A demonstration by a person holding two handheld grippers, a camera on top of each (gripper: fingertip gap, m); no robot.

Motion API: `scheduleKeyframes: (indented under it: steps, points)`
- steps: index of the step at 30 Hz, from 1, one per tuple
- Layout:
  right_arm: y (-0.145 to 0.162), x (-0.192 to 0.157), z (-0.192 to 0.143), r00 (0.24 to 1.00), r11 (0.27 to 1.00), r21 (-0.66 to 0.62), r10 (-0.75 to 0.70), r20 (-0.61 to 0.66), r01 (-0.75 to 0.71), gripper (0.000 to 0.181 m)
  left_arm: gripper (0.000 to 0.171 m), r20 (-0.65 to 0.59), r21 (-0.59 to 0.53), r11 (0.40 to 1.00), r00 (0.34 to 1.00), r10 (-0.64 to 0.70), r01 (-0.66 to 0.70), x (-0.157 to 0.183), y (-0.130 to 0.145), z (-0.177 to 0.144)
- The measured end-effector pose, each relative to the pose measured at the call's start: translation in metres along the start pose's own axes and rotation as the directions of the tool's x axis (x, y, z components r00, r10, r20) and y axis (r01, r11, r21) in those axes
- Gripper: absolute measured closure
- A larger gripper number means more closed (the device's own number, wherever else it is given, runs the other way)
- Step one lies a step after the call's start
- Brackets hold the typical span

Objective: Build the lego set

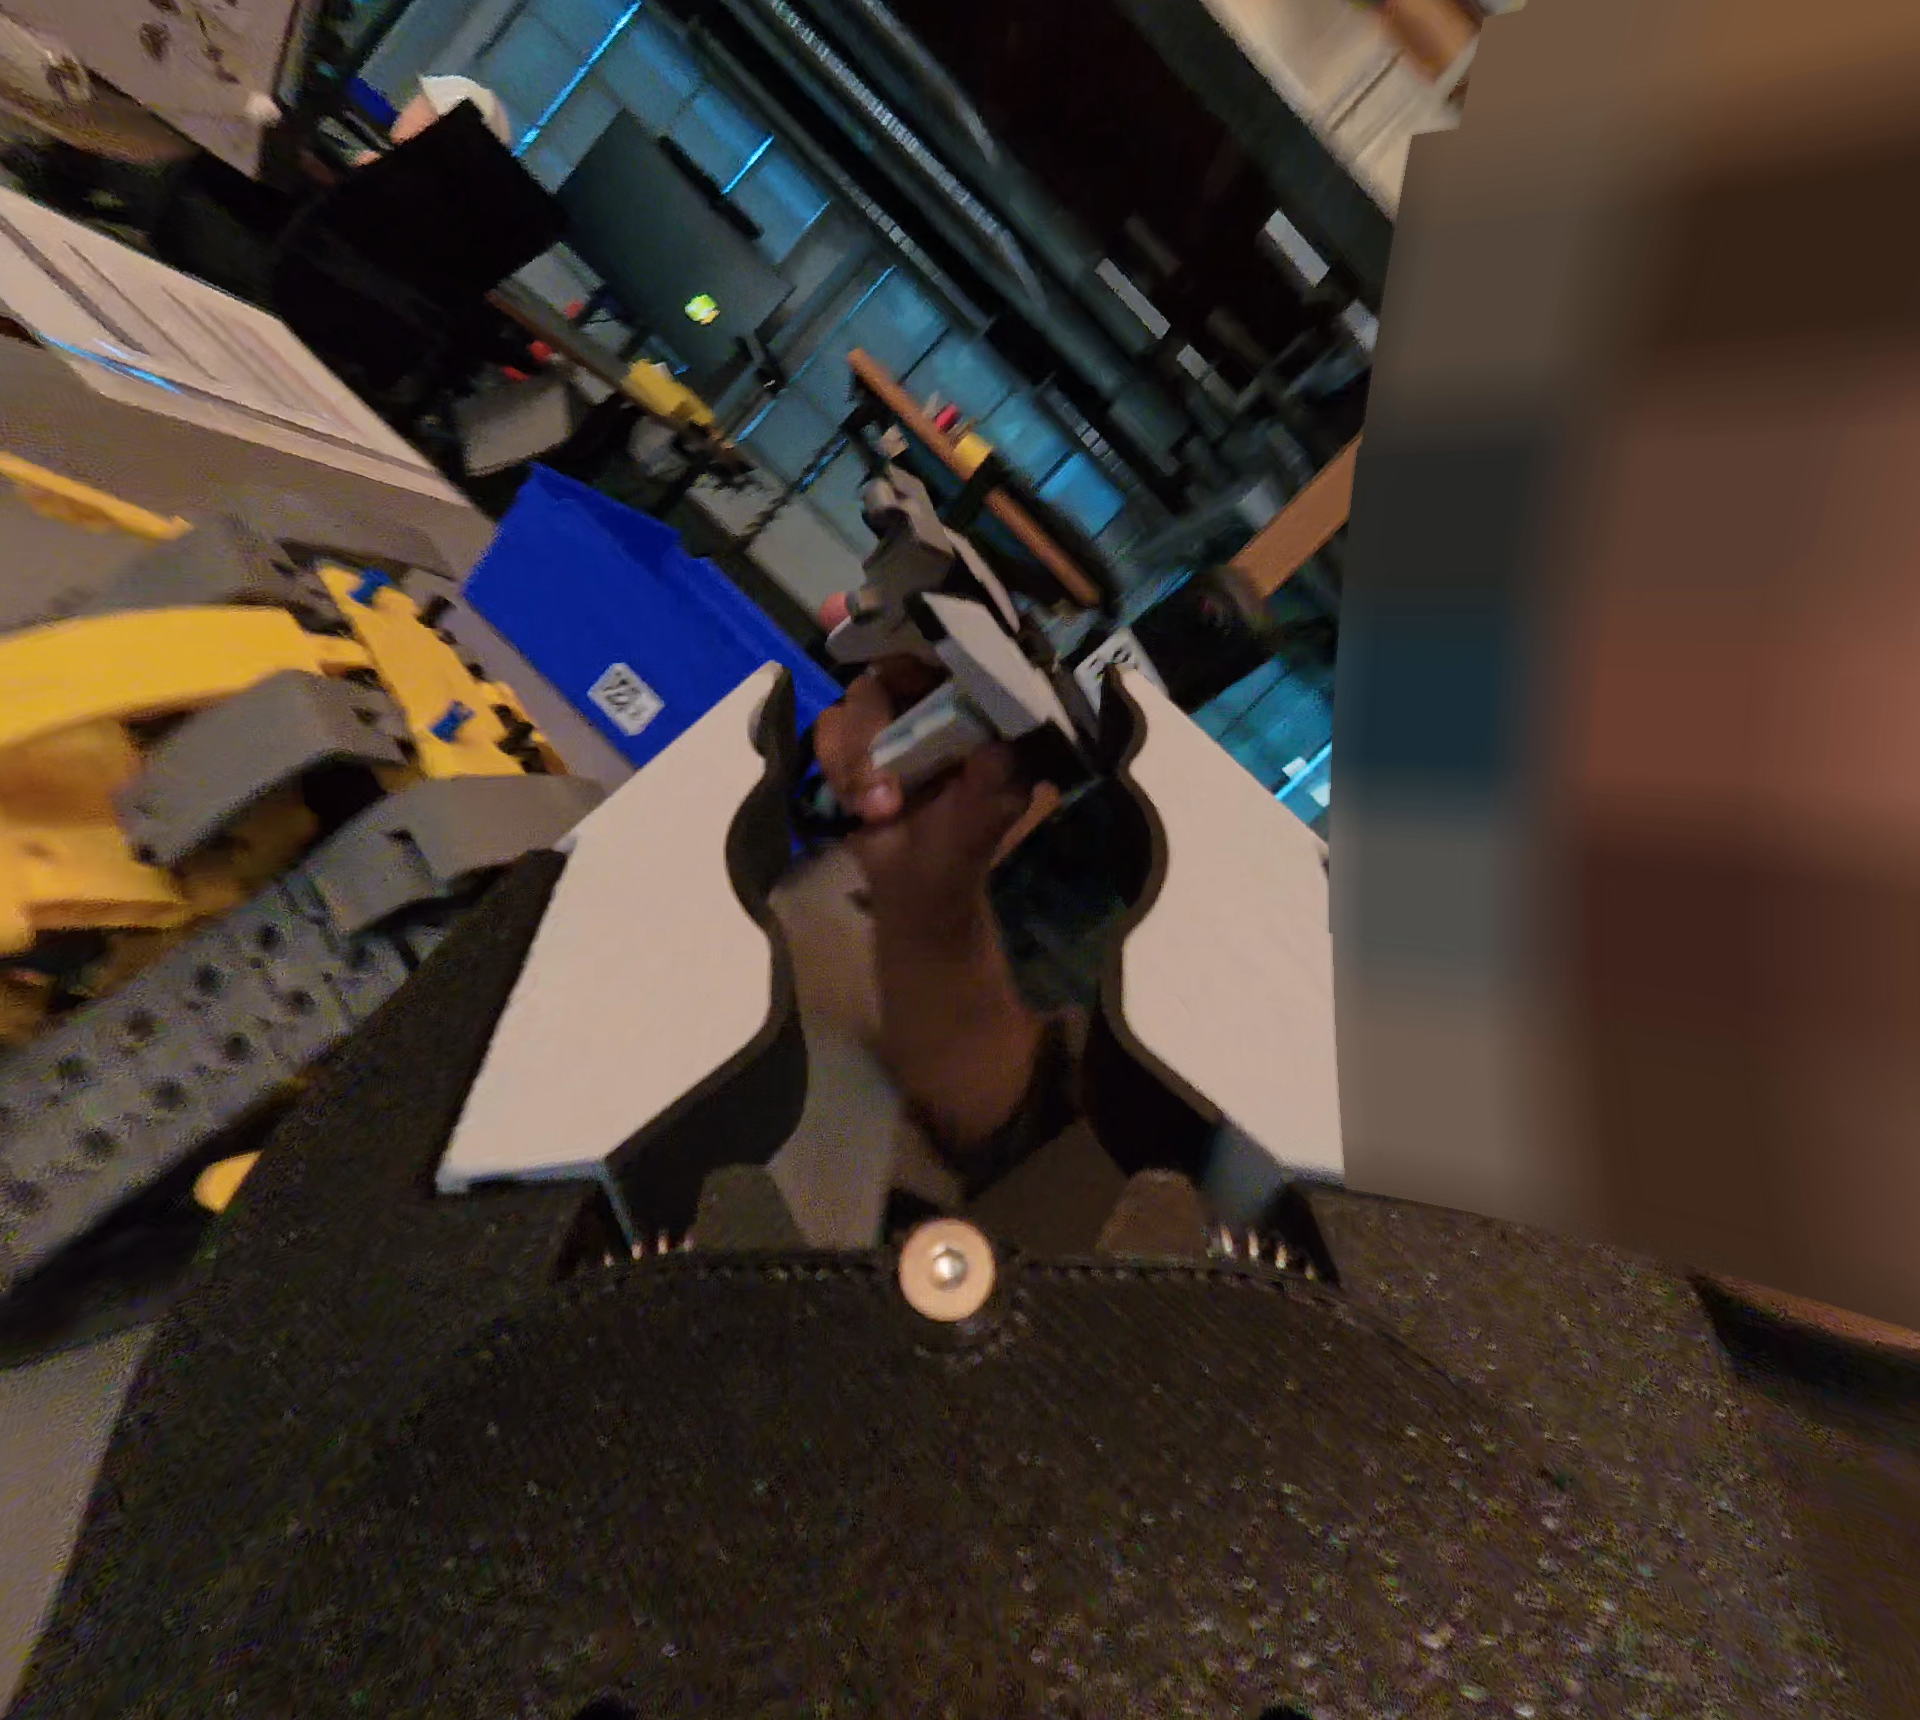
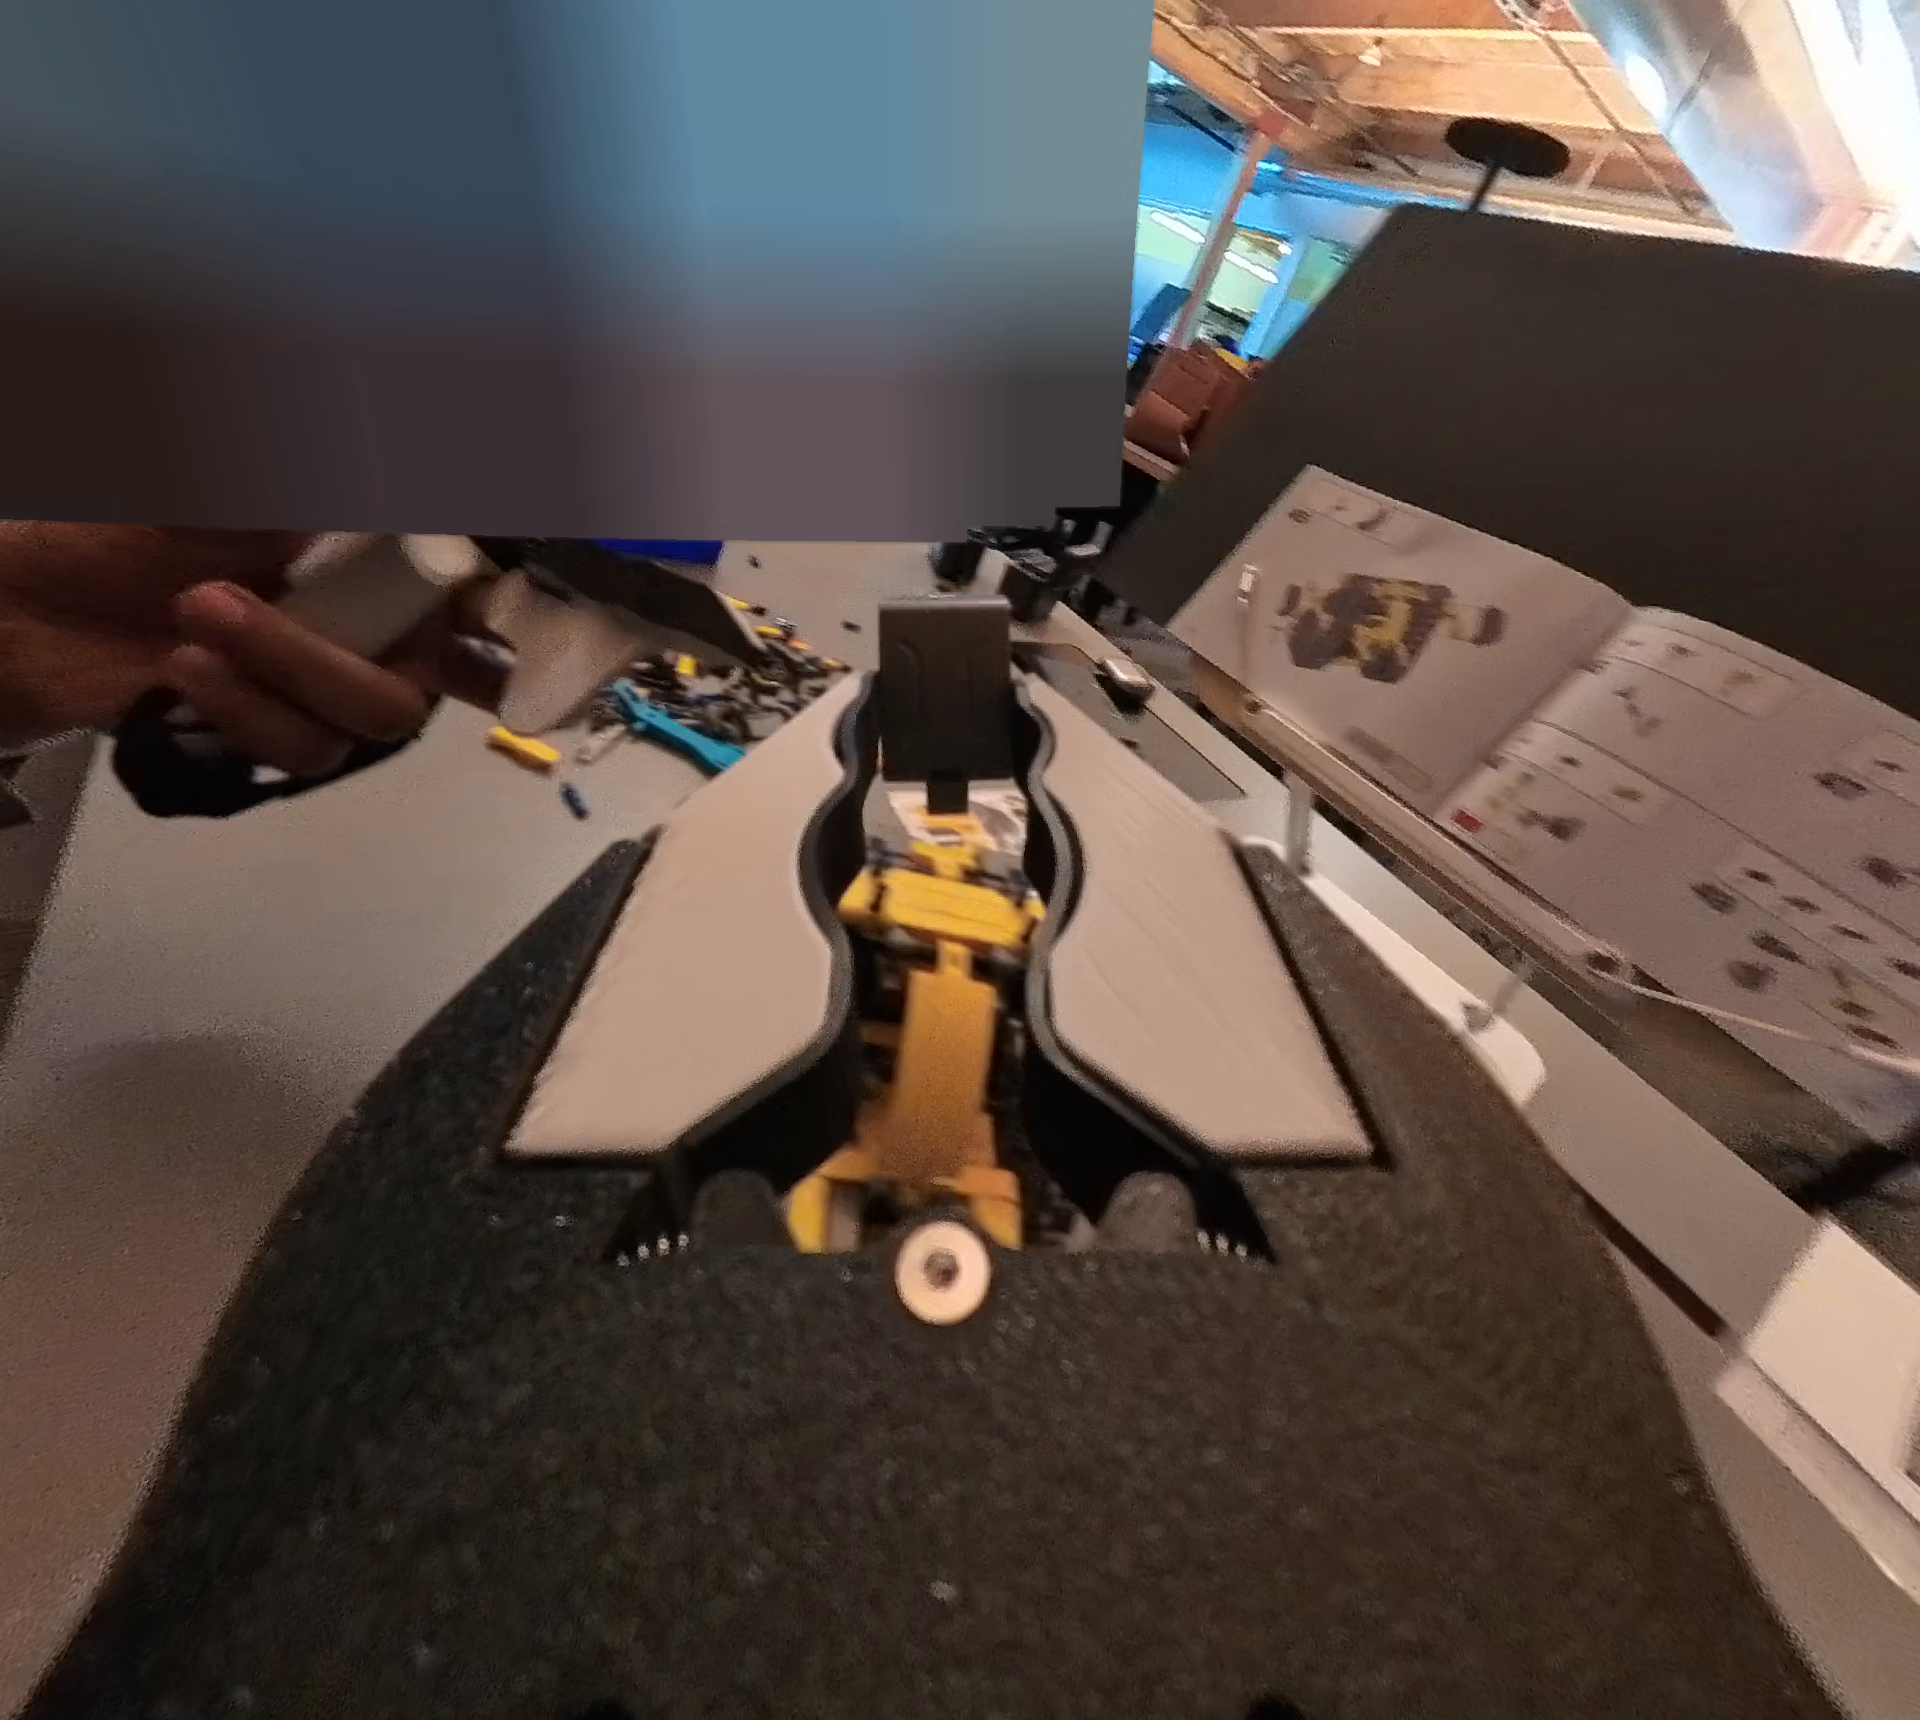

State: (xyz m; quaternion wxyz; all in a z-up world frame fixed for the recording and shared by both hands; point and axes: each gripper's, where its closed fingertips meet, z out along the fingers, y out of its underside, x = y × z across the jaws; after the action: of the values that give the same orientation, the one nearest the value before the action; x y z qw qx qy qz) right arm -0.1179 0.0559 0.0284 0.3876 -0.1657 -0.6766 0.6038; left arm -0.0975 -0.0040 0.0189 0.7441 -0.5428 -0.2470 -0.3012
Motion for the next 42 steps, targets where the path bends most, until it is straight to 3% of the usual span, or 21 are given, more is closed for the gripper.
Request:
scheduleKeyframes:
  steps: [3,6,9,12,18,22,25,28,35,42]
  points:
    - [0.015,0.035,-0.01,0.998,0.999,-0.035,0.035,-0.059,-0.037,0.158,0.108,0.117,-0.12,0.967,0.964,0.239,-0.225,-0.013,-0.003,0.007]
    - [0.041,0.068,-0.021,0.989,0.993,-0.089,0.065,-0.137,-0.077,0.157,0.107,0.244,-0.211,0.871,0.839,0.486,-0.443,-0.04,-0.019,0.008]
    - [0.068,0.09,-0.031,0.973,0.983,-0.123,0.111,-0.204,-0.138,0.158,0.108,0.304,-0.238,0.796,0.735,0.606,-0.557,-0.063,-0.038,0.004]
    - [0.086,0.099,-0.038,0.956,0.968,-0.145,0.164,-0.242,-0.203,0.158,0.109,0.304,-0.205,0.781,0.72,0.623,-0.59,-0.076,-0.052,0.001]
    - [0.119,0.111,-0.044,0.916,0.927,-0.178,0.27,-0.298,-0.331,0.158,0.11,0.306,-0.111,0.816,0.762,0.571,-0.567,-0.106,-0.067,-0.017]
    - [0.153,0.103,-0.032,0.922,0.89,-0.293,0.273,-0.276,-0.351,0.158,0.111,0.377,-0.133,0.827,0.744,0.552,-0.546,-0.13,-0.065,-0.035]
    - [0.175,0.096,-0.029,0.924,0.856,-0.364,0.292,-0.246,-0.367,0.158,0.109,0.357,-0.146,0.851,0.776,0.521,-0.504,-0.135,-0.061,-0.033]
    - [0.193,0.09,-0.029,0.925,0.825,-0.421,0.314,-0.213,-0.377,0.158,0.11,0.386,-0.194,0.833,0.74,0.551,-0.518,-0.144,-0.058,-0.034]
    - [0.212,0.069,-0.024,0.9,0.767,-0.482,0.419,-0.122,-0.423,0.158,0.107,0.451,-0.291,0.768,0.626,0.636,-0.571,-0.162,-0.055,-0.037]
    - [0.221,0.058,-0.022,0.928,0.754,-0.555,0.36,-0.096,-0.35,0.158,0.107,0.469,-0.245,0.801,0.656,0.591,-0.547,-0.163,-0.06,-0.041]
